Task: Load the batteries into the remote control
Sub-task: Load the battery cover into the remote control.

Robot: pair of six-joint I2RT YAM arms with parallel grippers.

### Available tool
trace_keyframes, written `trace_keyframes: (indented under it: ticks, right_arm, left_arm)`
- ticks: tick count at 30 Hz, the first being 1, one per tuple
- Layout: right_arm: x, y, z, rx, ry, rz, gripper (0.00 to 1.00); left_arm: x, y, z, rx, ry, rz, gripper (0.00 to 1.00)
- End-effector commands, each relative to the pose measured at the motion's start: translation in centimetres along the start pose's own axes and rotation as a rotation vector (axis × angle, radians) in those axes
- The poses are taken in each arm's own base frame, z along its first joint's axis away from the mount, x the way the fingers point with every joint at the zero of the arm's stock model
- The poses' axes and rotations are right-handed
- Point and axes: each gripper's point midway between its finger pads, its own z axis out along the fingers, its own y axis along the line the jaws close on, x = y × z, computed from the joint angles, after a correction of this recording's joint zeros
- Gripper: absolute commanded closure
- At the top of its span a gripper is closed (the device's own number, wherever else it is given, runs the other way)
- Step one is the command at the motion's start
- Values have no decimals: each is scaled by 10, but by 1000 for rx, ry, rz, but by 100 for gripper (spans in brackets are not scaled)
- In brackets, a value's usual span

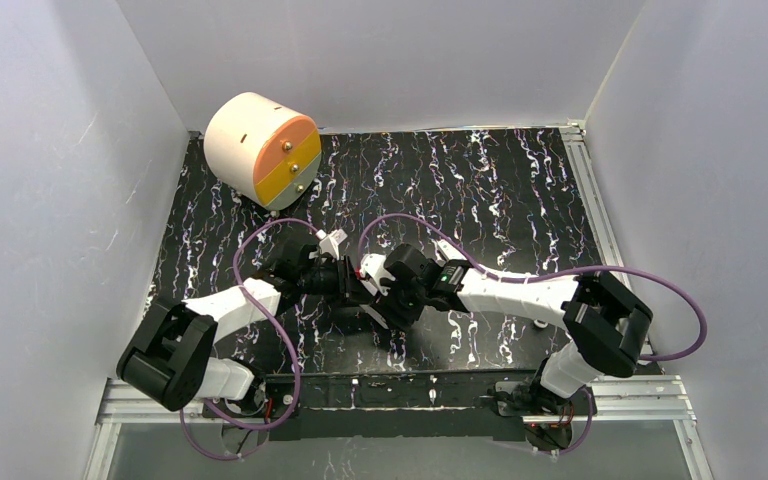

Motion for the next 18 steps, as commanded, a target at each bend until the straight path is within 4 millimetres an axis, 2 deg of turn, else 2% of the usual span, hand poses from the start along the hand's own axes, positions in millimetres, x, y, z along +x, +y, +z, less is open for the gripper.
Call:
trace_keyframes:
  ticks: [1, 7, 18]
  right_arm:
    - [-35, 10, -2, -37, -98, -37, 55]
    - [-37, 12, -3, -34, -106, -42, 56]
    - [-53, 9, 3, -15, -124, 7, 54]
  left_arm:
    - [-7, -29, -3, 96, -15, 46, 100]
    - [-11, -35, -5, 114, -34, 39, 100]
    - [8, -43, -12, 192, 15, 63, 100]
